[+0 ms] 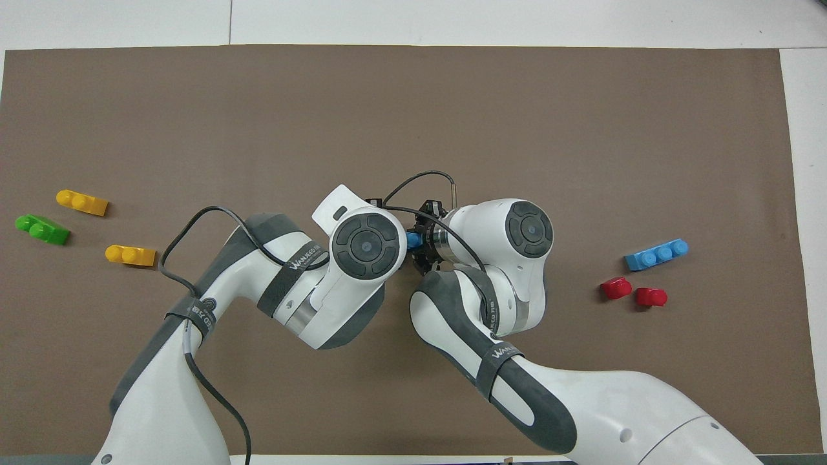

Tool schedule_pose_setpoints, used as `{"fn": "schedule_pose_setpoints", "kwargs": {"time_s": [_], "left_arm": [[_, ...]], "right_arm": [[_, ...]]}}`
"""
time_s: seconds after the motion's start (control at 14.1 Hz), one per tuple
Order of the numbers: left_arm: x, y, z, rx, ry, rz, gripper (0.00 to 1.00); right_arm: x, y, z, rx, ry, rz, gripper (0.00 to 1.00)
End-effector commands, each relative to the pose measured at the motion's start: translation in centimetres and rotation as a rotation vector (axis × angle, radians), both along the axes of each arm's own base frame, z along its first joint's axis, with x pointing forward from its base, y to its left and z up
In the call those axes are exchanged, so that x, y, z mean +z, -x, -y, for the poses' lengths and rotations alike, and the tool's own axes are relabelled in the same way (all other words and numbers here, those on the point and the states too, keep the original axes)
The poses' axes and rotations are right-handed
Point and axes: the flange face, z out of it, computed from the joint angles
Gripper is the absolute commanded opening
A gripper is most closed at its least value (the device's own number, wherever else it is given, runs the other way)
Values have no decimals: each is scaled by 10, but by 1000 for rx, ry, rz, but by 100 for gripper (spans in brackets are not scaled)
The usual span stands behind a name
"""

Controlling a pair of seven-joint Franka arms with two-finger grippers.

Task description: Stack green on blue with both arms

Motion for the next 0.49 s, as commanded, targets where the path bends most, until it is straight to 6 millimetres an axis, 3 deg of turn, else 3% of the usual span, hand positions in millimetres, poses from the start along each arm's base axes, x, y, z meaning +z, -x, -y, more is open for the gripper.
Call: {"fn": "schedule_pose_setpoints", "kwargs": {"time_s": [0.0,0.07,0.21,0.42], "left_arm": [[0,-7,-7,-8,-24,28,100],[4,-9,-10,-39,-28,29,100],[22,-17,-25,-40,-25,44,100],[49,-33,-62,-56,-45,42,100]], "right_arm": [[-2,-1,7,-9,-17,8,34],[-1,-1,7,-7,-18,10,59],[1,-3,7,-8,-21,9,79],[4,-15,23,-37,-27,-5,86]]}}
